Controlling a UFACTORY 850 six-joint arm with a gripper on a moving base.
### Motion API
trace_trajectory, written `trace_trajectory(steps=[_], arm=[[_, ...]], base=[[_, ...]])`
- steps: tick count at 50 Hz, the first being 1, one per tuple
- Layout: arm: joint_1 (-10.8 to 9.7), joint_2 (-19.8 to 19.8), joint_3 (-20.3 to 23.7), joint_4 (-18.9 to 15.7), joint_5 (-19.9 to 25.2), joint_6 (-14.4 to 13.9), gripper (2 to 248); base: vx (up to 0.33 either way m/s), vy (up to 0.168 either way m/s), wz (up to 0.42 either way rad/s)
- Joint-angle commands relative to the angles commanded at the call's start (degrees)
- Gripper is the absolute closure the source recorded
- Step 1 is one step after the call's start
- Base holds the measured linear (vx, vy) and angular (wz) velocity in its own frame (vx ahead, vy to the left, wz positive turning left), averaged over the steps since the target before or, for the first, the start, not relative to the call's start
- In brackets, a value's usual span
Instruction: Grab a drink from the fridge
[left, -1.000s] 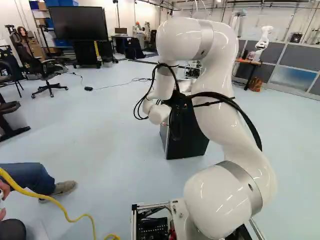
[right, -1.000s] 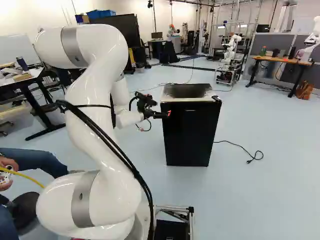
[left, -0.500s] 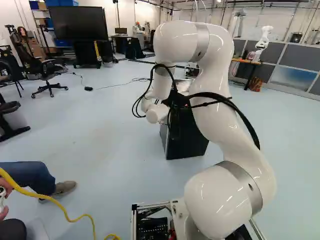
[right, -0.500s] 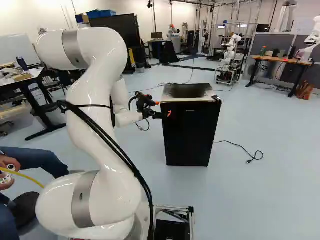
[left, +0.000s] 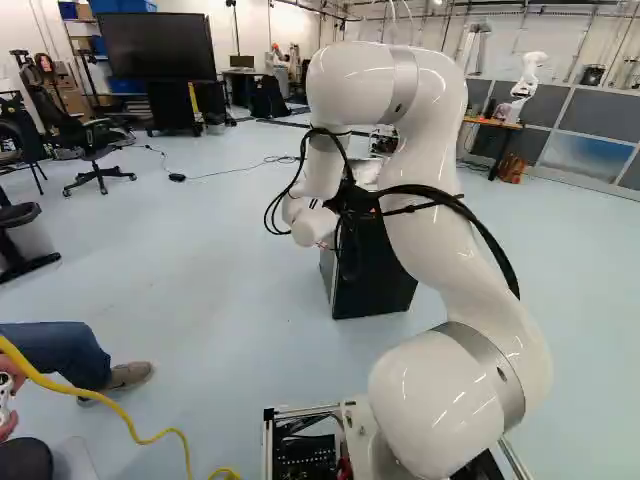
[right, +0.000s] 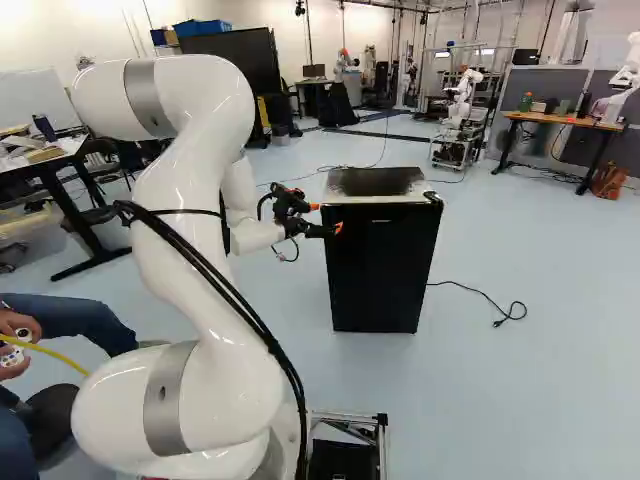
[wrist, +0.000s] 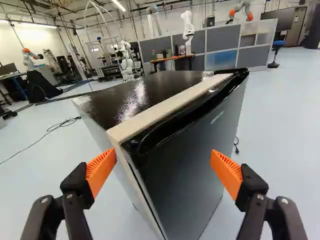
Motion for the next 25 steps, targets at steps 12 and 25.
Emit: trace_trajectory(steps=[12, 25], arm=[[0.0, -0.1, -0.2, 0.0, 0.0, 0.0, 3], [0.0, -0.1, -0.2, 0.0, 0.0, 0.0, 3]], base=[[0.0, 0.0, 0.0], [0.0, 0.0, 0.0]])
